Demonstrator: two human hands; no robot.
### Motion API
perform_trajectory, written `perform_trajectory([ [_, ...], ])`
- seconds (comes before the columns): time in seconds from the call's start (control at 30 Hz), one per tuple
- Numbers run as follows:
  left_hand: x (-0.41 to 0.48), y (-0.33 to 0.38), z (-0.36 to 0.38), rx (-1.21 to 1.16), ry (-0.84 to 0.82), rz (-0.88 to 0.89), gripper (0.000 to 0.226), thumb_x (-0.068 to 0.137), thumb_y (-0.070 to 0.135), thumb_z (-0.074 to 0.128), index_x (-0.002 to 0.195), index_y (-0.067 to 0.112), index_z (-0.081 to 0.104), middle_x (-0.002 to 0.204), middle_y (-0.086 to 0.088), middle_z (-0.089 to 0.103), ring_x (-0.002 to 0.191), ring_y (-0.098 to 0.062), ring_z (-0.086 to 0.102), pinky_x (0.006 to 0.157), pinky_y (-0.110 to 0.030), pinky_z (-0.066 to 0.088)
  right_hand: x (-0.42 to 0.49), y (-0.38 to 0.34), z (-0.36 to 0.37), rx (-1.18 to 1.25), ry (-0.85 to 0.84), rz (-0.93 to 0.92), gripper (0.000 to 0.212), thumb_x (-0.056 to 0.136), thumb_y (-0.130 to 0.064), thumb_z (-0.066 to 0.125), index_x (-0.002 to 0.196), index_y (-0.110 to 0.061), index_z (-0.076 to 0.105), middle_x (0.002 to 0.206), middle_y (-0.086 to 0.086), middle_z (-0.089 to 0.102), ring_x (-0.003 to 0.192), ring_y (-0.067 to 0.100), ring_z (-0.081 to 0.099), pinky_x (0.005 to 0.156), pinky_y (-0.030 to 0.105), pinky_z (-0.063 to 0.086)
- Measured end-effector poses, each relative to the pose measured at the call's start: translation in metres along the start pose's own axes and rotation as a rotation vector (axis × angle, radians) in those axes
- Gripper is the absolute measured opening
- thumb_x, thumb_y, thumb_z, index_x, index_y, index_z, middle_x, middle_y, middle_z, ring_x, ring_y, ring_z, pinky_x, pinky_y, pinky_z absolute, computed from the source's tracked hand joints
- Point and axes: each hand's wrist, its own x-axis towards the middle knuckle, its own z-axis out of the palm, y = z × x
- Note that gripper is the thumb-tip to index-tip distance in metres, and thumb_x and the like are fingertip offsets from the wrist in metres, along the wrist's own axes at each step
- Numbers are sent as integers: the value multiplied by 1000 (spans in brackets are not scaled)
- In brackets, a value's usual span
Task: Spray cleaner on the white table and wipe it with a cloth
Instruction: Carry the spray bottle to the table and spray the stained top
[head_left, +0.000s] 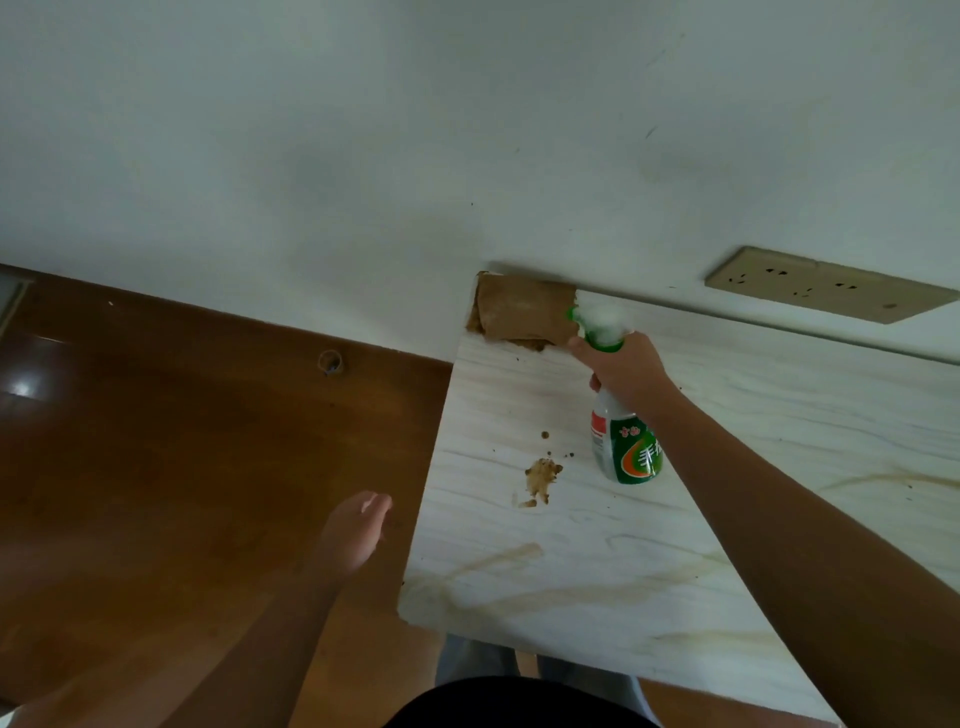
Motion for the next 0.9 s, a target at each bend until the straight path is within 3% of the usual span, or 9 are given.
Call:
perform_trajectory([
  [0.27, -3, 9, 3, 23, -2, 33, 22, 106, 32, 46, 103, 18, 64, 99, -9, 68, 90, -25, 69, 86, -40, 55, -8, 15, -4, -1, 152, 124, 39, 85, -49, 70, 86, -12, 57, 63, 2, 63, 52, 12, 60, 56, 24, 47],
  [0.33, -4, 11, 3, 6, -6, 34, 22, 106, 31, 47, 104, 17, 64, 100, -8, 67, 91, -24, 69, 84, -38, 55, -8, 14, -4, 74, 137, 121, 42, 84, -47, 72, 95, -7, 62, 63, 2, 63, 46, 7, 58, 51, 20, 44],
  [0.47, -7, 14, 3, -16, -15, 37, 21, 106, 29, 47, 107, 15, 64, 102, -8, 67, 89, -22, 68, 74, -30, 50, -7, 2, -3, 153, 30, 41, 38, 85, -42, 72, 98, -6, 65, 61, 3, 64, 50, 11, 59, 60, 25, 47],
  [0.6, -9, 15, 1, -28, -19, 33, 21, 105, 27, 48, 107, 15, 64, 101, -7, 66, 89, -22, 68, 76, -30, 50, -2, -19, 5, 93, -2, -8, 35, 85, -46, 71, 91, -13, 61, 61, 0, 63, 44, 5, 57, 49, 16, 45],
  [0.73, -10, 13, -2, -81, -19, 22, 19, 105, 26, 49, 109, 13, 63, 103, -8, 67, 90, -21, 68, 76, -30, 50, 8, -31, 19, -41, 71, -19, 42, 82, -55, 69, 87, -15, 59, 60, 1, 63, 50, 13, 61, 57, 26, 53],
  [0.9, -12, 10, -6, -124, -20, 19, 16, 105, 25, 50, 106, 16, 64, 103, -7, 68, 91, -20, 68, 74, -28, 49, 15, -34, 21, -40, 191, 1, 32, 82, -47, 67, 80, -16, 60, 76, 14, 72, 65, 25, 69, 65, 37, 59],
])
